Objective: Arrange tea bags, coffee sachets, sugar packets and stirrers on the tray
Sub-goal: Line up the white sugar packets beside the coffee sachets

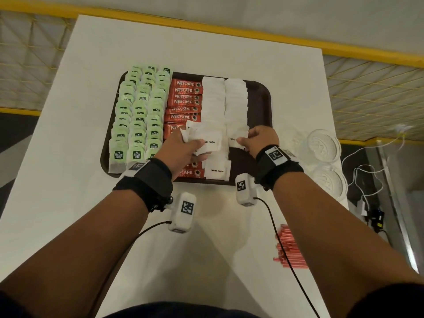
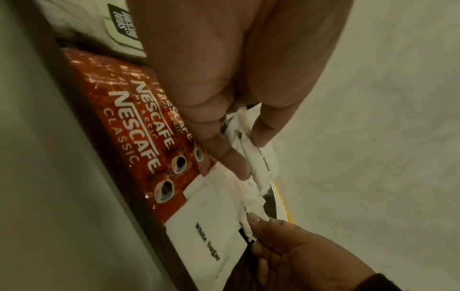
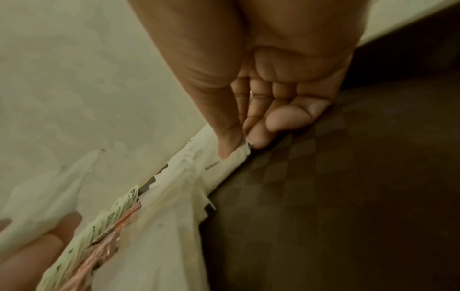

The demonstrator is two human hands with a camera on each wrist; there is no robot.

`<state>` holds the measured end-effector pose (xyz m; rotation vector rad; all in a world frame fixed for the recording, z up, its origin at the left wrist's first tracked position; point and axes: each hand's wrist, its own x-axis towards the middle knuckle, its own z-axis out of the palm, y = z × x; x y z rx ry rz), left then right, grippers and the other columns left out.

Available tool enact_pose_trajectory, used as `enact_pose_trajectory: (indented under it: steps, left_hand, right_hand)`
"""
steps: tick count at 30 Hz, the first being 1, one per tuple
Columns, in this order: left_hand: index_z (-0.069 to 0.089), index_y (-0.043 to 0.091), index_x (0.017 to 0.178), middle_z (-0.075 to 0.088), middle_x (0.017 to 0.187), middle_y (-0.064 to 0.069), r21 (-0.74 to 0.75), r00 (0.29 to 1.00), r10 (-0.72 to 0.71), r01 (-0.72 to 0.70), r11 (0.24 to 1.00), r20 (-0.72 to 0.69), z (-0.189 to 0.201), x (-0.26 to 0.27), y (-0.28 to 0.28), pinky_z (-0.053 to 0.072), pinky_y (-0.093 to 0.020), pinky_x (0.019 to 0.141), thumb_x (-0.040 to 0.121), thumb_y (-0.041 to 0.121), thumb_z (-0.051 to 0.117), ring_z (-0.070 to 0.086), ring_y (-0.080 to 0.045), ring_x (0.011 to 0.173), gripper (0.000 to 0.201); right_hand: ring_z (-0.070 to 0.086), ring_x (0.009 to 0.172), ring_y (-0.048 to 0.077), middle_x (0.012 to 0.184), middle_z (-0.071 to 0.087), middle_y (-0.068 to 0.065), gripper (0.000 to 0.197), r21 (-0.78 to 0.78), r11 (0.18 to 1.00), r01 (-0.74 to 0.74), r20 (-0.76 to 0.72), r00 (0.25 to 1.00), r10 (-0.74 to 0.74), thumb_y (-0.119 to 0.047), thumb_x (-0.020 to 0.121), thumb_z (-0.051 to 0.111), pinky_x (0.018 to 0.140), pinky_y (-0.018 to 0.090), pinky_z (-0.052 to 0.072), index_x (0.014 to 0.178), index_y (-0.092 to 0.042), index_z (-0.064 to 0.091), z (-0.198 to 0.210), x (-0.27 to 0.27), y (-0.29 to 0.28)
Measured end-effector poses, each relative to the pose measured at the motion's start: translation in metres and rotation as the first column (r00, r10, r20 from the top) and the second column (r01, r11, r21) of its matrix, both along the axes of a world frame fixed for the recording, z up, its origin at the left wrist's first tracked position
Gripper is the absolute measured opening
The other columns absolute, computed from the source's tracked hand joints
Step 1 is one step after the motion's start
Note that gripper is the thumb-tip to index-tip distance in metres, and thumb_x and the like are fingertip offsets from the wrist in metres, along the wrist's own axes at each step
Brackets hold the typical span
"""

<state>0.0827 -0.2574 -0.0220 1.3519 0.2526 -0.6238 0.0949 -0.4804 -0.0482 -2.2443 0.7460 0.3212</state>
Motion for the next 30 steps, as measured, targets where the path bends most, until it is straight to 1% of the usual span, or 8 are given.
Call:
enact_pose_trajectory:
  steps: [5, 9, 12, 15, 19, 22, 26, 30]
  left_hand:
    - [0.05, 0.01, 0.135, 0.065, 0.128, -0.008, -0.007, 0.999, -0.043, 0.043, 0.999, 0.01, -0.002, 0.001, -0.003, 0.059, -0.036, 0.083, 0.094, 0.002, 0.061, 0.068, -0.023, 0.11, 0.043]
    - [0.05, 0.011, 0.134, 0.066, 0.125, -0.006, -0.016, 0.999, -0.034, 0.034, 0.999, 0.019, -0.001, 0.0, -0.012, 0.059, -0.036, 0.082, 0.092, 0.002, 0.064, 0.068, -0.022, 0.108, 0.046]
    - [0.051, 0.012, 0.134, 0.068, 0.123, -0.006, -0.013, 0.997, -0.062, 0.063, 0.998, 0.043, 0.001, -0.002, -0.02, 0.059, -0.034, 0.08, 0.092, 0.003, 0.064, 0.069, -0.022, 0.106, 0.044]
    - [0.05, 0.012, 0.134, 0.067, 0.122, -0.006, -0.009, 0.999, -0.041, 0.041, 0.999, 0.025, 0.003, -0.003, -0.022, 0.06, -0.034, 0.08, 0.097, 0.004, 0.055, 0.071, -0.023, 0.1, 0.038]
    - [0.048, 0.008, 0.133, 0.066, 0.113, -0.002, 0.01, 1.0, -0.007, 0.007, 1.0, -0.013, 0.001, -0.004, -0.014, 0.059, -0.041, 0.086, 0.1, 0.002, 0.048, 0.074, -0.016, 0.086, 0.034]
    - [0.044, 0.004, 0.136, 0.062, 0.123, -0.008, 0.032, 0.999, -0.033, 0.034, 0.999, -0.019, -0.001, -0.007, -0.008, 0.058, -0.043, 0.087, 0.099, 0.001, 0.045, 0.071, -0.025, 0.098, 0.037]
    - [0.044, 0.006, 0.139, 0.059, 0.132, -0.01, 0.048, 0.998, -0.067, 0.068, 0.997, -0.021, -0.002, -0.008, -0.008, 0.06, -0.036, 0.081, 0.099, 0.003, 0.05, 0.064, -0.03, 0.113, 0.041]
    - [0.048, 0.009, 0.136, 0.063, 0.128, -0.007, 0.06, 0.997, -0.081, 0.081, 0.995, 0.003, -0.003, -0.008, -0.008, 0.059, -0.038, 0.085, 0.097, 0.005, 0.057, 0.066, -0.025, 0.112, 0.04]
  right_hand:
    - [0.058, 0.087, 0.017, 0.094, 0.061, -0.001, 0.034, -0.094, 0.995, 0.038, 0.146, 0.989, -0.024, -0.039, 0.081, 0.075, 0.077, 0.028, 0.044, 0.099, -0.015, 0.058, 0.016, -0.009, 0.005]
    - [0.066, 0.081, 0.014, 0.094, 0.069, -0.002, 0.041, 0.181, 0.978, -0.101, 0.139, 0.987, 0.076, -0.052, 0.083, 0.069, 0.073, 0.03, 0.055, 0.1, -0.015, 0.063, 0.042, -0.022, 0.019]
    - [0.071, 0.077, 0.015, 0.089, 0.073, 0.005, 0.034, 0.353, 0.921, -0.166, 0.078, 0.986, 0.148, -0.033, 0.081, 0.077, 0.065, 0.027, 0.055, 0.103, -0.01, 0.065, 0.045, -0.032, 0.025]
    - [0.071, 0.074, 0.017, 0.092, 0.073, 0.009, 0.019, 0.375, 0.925, -0.061, 0.125, 0.992, 0.015, -0.019, 0.086, 0.073, 0.061, 0.026, 0.055, 0.099, -0.008, 0.064, 0.035, -0.038, 0.018]
    - [0.066, 0.068, 0.016, 0.095, 0.071, 0.013, 0.008, 0.2, 0.978, 0.05, 0.115, 0.991, -0.075, -0.016, 0.091, 0.066, 0.066, 0.032, 0.058, 0.096, -0.01, 0.063, 0.018, -0.036, 0.0]
    - [0.069, 0.07, 0.019, 0.09, 0.071, 0.013, 0.017, 0.092, 0.996, -0.021, 0.057, 0.998, 0.016, -0.021, 0.088, 0.07, 0.074, 0.039, 0.059, 0.096, -0.007, 0.063, 0.009, -0.032, -0.004]
    - [0.067, 0.082, 0.023, 0.088, 0.069, 0.005, 0.024, -0.014, 0.999, -0.041, 0.013, 0.999, 0.041, -0.03, 0.079, 0.078, 0.079, 0.036, 0.054, 0.084, -0.019, 0.057, 0.007, -0.025, -0.001]
    - [0.059, 0.084, 0.017, 0.089, 0.06, -0.003, 0.033, -0.104, 0.994, 0.021, 0.099, 0.995, -0.011, -0.037, 0.079, 0.077, 0.073, 0.027, 0.043, 0.097, -0.016, 0.058, 0.015, -0.03, 0.003]
